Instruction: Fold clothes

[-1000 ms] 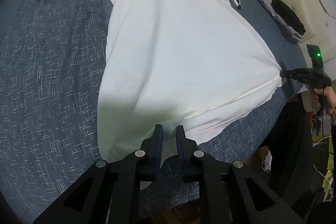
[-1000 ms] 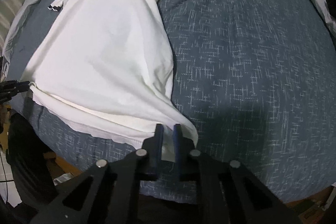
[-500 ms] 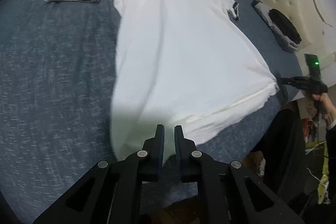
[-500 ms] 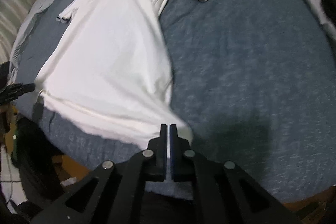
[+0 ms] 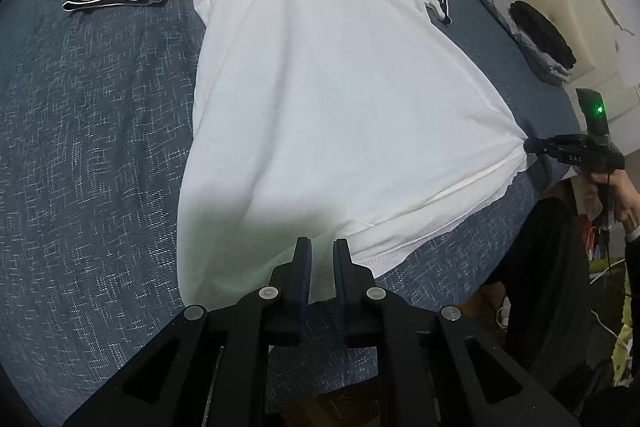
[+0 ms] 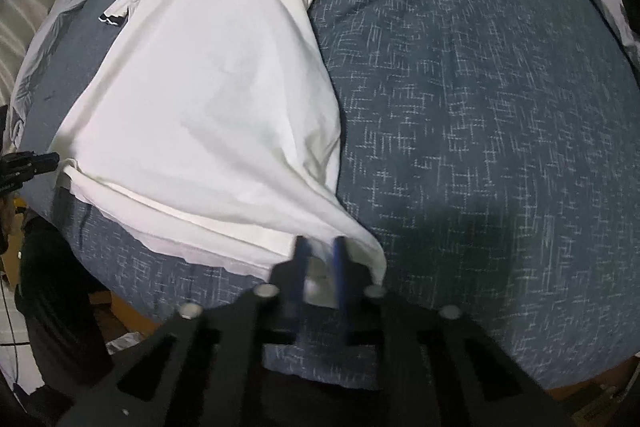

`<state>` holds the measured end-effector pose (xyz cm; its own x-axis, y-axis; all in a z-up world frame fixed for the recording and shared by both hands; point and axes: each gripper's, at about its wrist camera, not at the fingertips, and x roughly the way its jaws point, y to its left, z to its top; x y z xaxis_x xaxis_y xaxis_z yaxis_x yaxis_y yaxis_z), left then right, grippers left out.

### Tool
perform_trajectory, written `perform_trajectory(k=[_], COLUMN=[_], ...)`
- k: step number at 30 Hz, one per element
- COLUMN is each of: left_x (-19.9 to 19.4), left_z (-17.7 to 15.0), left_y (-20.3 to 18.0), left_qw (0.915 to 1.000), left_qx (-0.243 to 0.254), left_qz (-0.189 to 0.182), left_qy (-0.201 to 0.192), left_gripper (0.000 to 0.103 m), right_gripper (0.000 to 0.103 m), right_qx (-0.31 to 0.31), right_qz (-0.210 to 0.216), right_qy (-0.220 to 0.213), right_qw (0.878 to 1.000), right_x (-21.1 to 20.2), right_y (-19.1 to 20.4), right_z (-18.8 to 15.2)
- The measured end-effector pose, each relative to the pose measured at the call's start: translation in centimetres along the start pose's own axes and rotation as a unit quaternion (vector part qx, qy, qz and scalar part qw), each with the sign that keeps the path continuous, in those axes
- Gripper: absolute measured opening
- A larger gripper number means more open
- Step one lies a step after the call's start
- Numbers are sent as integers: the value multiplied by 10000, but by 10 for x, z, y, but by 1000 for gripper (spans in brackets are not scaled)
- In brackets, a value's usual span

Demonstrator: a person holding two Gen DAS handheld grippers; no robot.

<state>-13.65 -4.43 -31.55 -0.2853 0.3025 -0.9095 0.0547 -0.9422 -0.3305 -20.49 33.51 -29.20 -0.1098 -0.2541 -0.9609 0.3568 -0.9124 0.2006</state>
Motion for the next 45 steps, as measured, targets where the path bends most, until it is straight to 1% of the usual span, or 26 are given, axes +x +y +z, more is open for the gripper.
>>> perform_trajectory(k=[1,6,10,13,15,24,27,28,29,30,37,45], left_x=[0,-3,-4,-4,-2,12,13,13,12,12,-4,-42], left_z=[0,-1,-2,-2,-2,-10,-11,-11,-12,-12,-13,-15], left_y=[1,4,2,-3,-7,-9,-7,-7,-6,-5,-1,-1], left_qw=[10000,10000,10000,9999,9998,9992,9992,9992,9991,9991,9994,9990], left_qx=[4,-12,39,104,169,317,326,325,334,341,294,315], left_qz=[10,1,-22,-58,-47,133,157,162,193,212,174,40], left_qy=[-1,-34,-40,-35,-10,189,176,174,170,166,-33,-323], left_gripper=[12,13,22,24,24,25,24,19,9,6,3,3], right_gripper=[2,1,1,1,1,1,1,1,1,1,1,1], right_qx=[-4,-6,85,168,216,360,360,363,365,368,371,315], right_qz=[-2,14,176,254,276,406,408,405,400,399,399,539], right_qy=[-19,-131,-327,-457,-496,-609,-605,-605,-606,-605,-637,-835], right_qw=[10000,9999,9993,9985,9982,9967,9967,9967,9967,9967,9965,9945], right_x=[-1,-8,-26,-40,-38,-35,-34,-34,-34,-34,-37,-64], right_y=[0,-3,-6,-5,-12,-17,-17,-17,-17,-17,-16,-14], right_z=[-1,-4,-9,-12,-8,-2,-1,-1,-1,-1,-1,-2])
